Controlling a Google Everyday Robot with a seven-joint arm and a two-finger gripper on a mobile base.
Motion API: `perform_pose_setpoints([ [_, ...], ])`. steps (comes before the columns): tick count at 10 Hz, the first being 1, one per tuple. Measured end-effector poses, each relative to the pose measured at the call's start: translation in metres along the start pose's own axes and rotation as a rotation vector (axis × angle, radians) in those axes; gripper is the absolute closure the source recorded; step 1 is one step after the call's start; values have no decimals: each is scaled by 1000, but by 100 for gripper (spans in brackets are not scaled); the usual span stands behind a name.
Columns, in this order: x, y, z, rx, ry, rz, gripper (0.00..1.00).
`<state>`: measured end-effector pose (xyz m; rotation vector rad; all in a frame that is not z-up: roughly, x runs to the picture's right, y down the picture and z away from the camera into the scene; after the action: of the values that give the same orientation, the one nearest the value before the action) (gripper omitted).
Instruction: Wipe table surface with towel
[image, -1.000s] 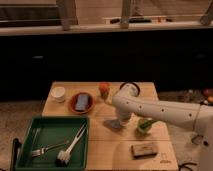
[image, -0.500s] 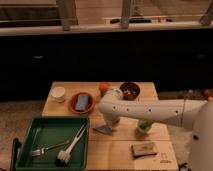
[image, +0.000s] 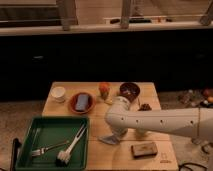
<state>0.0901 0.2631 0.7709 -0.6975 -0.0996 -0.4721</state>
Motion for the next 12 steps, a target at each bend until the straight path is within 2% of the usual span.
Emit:
perform_pose_setpoints([
  [2, 36, -1, -2, 7, 32, 97, 100],
  [4, 59, -16, -6, 22, 52, 164, 100],
  [7, 79, -43, -11, 52, 62, 224, 100],
  [10, 71, -70, -14, 73, 56, 198, 100],
  [11, 59, -77, -15, 79, 52, 175, 100],
  [12, 35, -89, -17, 90, 46, 122, 100],
])
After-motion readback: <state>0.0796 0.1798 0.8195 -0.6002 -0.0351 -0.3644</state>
